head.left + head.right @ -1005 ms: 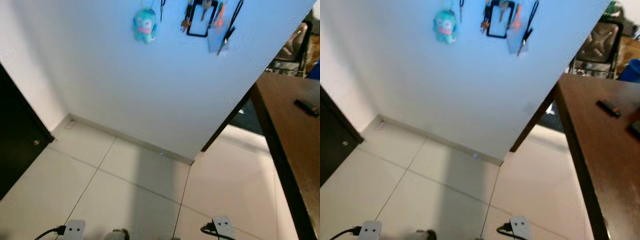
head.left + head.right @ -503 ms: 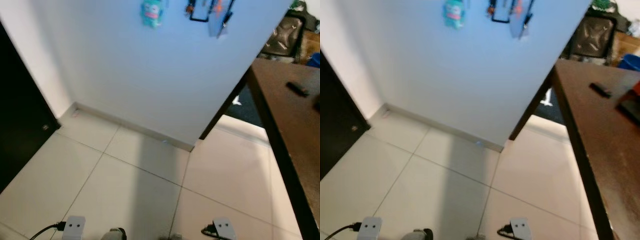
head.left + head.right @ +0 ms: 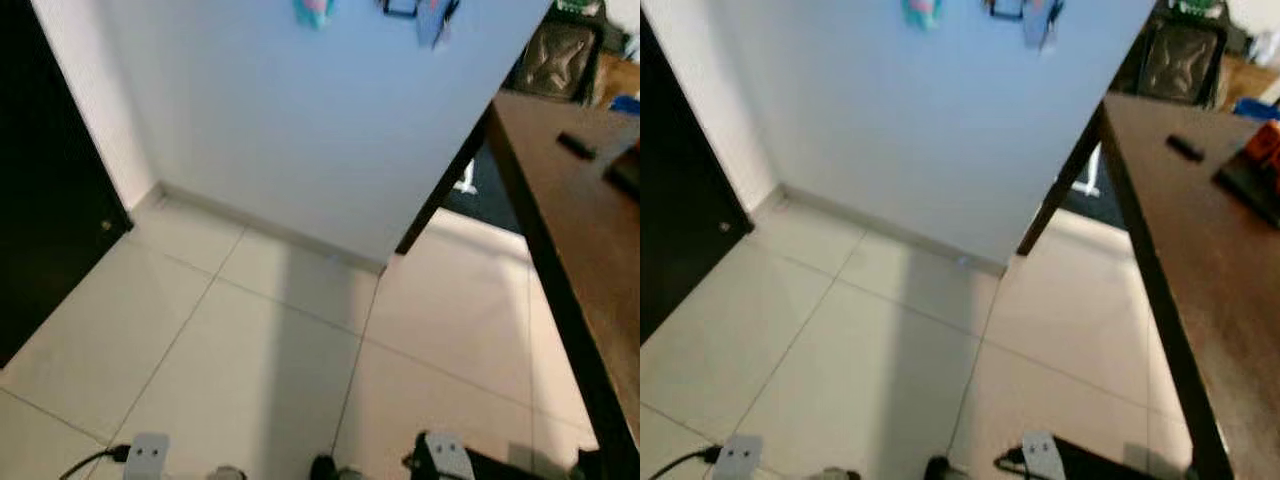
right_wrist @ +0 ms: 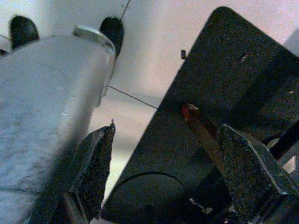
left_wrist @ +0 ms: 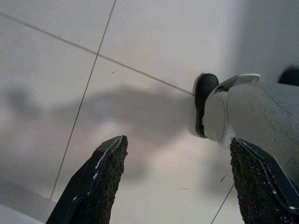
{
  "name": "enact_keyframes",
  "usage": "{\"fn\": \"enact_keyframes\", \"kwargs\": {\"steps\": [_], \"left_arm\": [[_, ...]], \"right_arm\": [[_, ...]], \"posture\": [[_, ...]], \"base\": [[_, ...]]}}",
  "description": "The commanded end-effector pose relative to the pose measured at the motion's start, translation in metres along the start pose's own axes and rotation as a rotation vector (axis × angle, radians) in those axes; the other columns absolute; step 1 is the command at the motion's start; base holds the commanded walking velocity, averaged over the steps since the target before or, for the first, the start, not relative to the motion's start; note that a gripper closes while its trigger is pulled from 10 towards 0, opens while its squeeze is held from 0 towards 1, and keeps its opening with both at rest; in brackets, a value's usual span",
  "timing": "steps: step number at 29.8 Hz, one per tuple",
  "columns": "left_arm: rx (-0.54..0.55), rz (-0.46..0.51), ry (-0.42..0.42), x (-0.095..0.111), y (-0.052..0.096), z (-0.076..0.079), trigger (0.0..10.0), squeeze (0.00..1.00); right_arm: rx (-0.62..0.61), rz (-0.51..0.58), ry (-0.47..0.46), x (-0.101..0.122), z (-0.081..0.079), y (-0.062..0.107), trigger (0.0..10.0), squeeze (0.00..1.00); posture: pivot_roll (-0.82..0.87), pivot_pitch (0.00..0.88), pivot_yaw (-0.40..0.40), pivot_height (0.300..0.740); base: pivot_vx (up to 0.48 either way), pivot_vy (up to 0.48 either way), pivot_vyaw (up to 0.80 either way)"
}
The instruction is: Hang keys on a hook
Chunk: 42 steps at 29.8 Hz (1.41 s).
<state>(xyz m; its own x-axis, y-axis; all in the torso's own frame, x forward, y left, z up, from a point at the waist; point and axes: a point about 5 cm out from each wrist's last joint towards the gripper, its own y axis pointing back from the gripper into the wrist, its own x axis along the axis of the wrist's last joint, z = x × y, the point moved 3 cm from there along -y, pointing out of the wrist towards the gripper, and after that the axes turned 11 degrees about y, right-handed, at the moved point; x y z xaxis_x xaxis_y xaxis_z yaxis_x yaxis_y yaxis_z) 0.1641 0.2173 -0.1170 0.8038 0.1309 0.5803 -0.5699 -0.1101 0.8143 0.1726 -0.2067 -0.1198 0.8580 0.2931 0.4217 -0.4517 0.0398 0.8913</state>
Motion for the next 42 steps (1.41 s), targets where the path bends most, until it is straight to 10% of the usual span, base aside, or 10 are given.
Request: {"fn": "enact_keyframes", "kwargs": {"steps": [1,16,23,42], "left_arm": [[-0.051,-0.042,-0.004,-0.015,0.002,0.015,10.0,0.0],[-0.188,0.115,-0.124,0.028,-0.004,0.057,10.0,0.0],[-0.093,0.222,-0.161,0.067,-0.009,0.04,10.0,0.0],[-0.172,0.087,-0.021,0.026,-0.005,0.057,10.0,0.0]], "right_arm": [[0.004,-0.002,-0.006,-0.002,0.0,0.0,10.0,0.0],[0.061,0.053,0.021,0.02,-0.017,-0.002,10.0,0.0],[0.042,0.065,-0.019,0.024,-0.014,-0.003,10.0,0.0],[0.094,0.106,0.024,0.036,-0.022,-0.003,10.0,0.0]], "posture": [[0.16,0.109,-0.048,0.74],[0.13,0.149,-0.029,0.74],[0.11,0.145,-0.02,0.74],[0.11,0.172,-0.034,0.74]], "base": [[-0.281,0.0,0.0],[-0.093,0.0,0.0],[0.0,0.0,0.0],[0.0,0.0,0.0]]}}
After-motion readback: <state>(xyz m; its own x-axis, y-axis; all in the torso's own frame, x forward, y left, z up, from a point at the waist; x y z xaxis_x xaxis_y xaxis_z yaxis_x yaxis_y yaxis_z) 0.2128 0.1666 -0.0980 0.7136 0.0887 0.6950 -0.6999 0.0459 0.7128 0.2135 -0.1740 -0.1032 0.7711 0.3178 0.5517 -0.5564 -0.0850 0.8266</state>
